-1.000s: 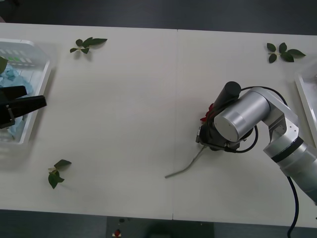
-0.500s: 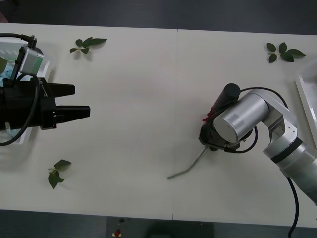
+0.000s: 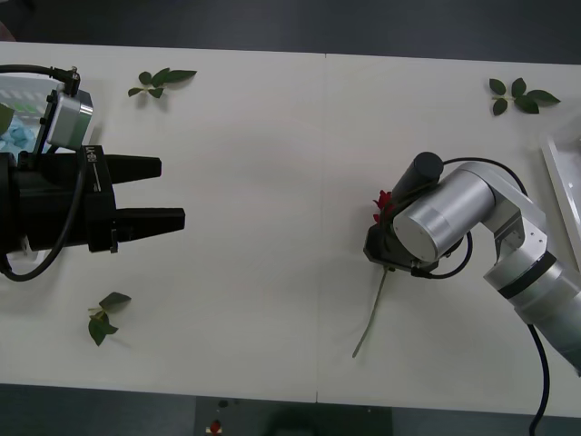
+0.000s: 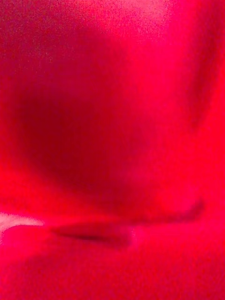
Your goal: Put the red flowers into the right box and the blue flowers into the left box
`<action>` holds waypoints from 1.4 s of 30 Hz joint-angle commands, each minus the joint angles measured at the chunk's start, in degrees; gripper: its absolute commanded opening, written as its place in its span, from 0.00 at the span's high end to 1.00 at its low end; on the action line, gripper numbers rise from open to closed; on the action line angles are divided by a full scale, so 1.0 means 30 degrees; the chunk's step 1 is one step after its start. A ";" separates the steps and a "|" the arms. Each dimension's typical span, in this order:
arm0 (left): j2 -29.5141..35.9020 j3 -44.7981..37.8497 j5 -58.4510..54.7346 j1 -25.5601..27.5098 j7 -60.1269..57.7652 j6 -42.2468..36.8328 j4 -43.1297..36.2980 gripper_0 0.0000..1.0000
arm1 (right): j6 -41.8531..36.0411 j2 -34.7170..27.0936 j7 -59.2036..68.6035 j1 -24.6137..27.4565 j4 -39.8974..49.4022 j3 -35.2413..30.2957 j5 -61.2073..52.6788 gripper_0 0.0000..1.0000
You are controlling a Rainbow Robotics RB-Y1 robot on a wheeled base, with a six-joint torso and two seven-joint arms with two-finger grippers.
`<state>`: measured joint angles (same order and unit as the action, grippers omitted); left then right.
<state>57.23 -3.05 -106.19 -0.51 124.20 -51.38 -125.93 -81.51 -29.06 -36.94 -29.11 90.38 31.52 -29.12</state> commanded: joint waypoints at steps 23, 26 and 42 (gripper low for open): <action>-0.0062 0.0490 -0.1370 -0.0972 0.0933 0.0074 -0.0825 0.00 | -0.3474 -0.8653 -0.4737 0.0973 0.3798 -1.0331 -0.4386 1.00; -0.0062 0.0637 -0.1575 -0.1265 0.0962 0.0045 -0.0825 0.00 | -0.3474 -0.8653 -0.6524 0.1530 0.2802 -1.2382 -0.4386 1.00; -0.0062 0.0930 -0.1692 -0.1294 0.0962 0.0338 -0.0825 0.00 | 0.0071 -0.8653 -1.4669 0.1794 -0.3673 -1.6484 -0.2980 1.00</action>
<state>57.22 -0.80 -110.90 -3.61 124.22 -50.89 -126.82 -83.69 -54.18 -75.23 -22.75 81.09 -17.94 -38.98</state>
